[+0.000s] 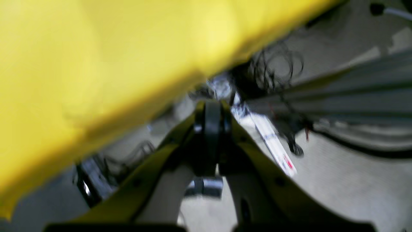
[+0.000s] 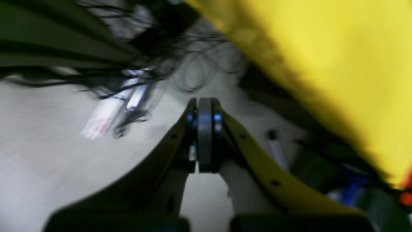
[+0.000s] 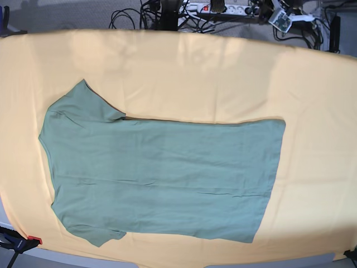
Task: Fold the T-shirt properly
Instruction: 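Move both grippers down toward the shirt's shoulder corners, then grasp the shirt's shoulder edges with both grippers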
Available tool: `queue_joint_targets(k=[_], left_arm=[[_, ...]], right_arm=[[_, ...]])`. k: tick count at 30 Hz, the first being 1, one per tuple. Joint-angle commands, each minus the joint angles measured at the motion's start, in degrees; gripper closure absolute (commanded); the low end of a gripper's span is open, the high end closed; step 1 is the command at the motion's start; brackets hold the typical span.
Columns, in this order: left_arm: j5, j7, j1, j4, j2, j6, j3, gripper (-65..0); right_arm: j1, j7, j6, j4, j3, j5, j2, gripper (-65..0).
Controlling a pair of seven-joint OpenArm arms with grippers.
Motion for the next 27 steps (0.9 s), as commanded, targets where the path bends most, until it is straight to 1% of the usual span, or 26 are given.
queue_joint_targets(k=[1, 4, 6, 8, 10, 12, 14, 17, 18, 21, 24, 25, 27], left_arm=[[-0.5, -1.0, -0.3, 1.2, -0.2, 0.0, -0.7, 0.0], [-0.4, 0.0, -3.7, 1.2, -0.2, 0.0, -1.7, 0.0], [-0.4, 0.6, -5.6, 1.2, -0.2, 0.0, -2.4, 0.0], [-0.5, 0.5, -7.0, 1.2, -0.6, -0.2, -3.2, 0.0], [-0.4, 0.4, -8.4, 1.2, -2.0, -1.9, -3.8, 0.0], [-0.4, 0.2, -10.3, 1.2, -3.7, -3.4, -3.9, 0.0], [-0.3, 0.2, -12.7, 1.2, -5.1, -3.4, -3.9, 0.0], [0.9, 0.2, -16.5, 1.2, -7.0, -3.3, -4.0, 0.0], [1.7, 0.1, -17.7, 1.2, -7.5, -3.1, -4.0, 0.0], [2.1, -1.3, -21.0, 0.6, -9.2, -3.4, -4.0, 0.0], [2.1, -3.7, -24.0, -1.8, -12.1, -5.5, -4.0, 0.0], [2.1, -4.5, -25.0, -3.0, -13.4, -6.4, -4.0, 0.0], [2.1, -6.2, -27.0, -6.1, -16.1, -8.9, -4.0, 0.0]], right_arm=[[-0.3, 0.8, -1.1, 0.8, 0.0, -1.2, 0.1, 0.0], [2.1, 0.6, -4.5, 0.8, 0.0, -4.7, 0.1, 0.0], [3.6, 0.6, -6.5, 0.8, 0.0, -5.9, 0.1, 0.0], [5.2, 0.6, -6.9, 0.8, 0.0, -8.0, 0.1, 0.0], [6.9, 0.6, -6.2, 0.8, 0.0, -10.4, 0.1, 0.0], [9.2, 0.6, -4.2, 0.8, 0.6, -11.8, 0.1, 0.0], [11.8, 0.7, -2.7, 0.8, 2.2, -11.5, 0.2, 0.0], [15.5, 1.9, -0.7, 0.8, 6.5, -8.6, 1.0, 0.0], [16.9, 3.0, 0.7, 0.8, 8.3, -7.0, 1.3, 0.0], [21.0, 5.0, 7.2, 0.8, 13.2, 1.1, 2.3, 0.0], [25.4, 6.5, 14.6, 0.8, 16.7, 8.6, 3.4, 0.0], [26.6, 7.1, 16.4, 0.8, 17.3, 10.3, 3.8, 0.0], [28.5, 7.9, 18.1, 0.8, 17.6, 11.8, 4.7, 0.0]])
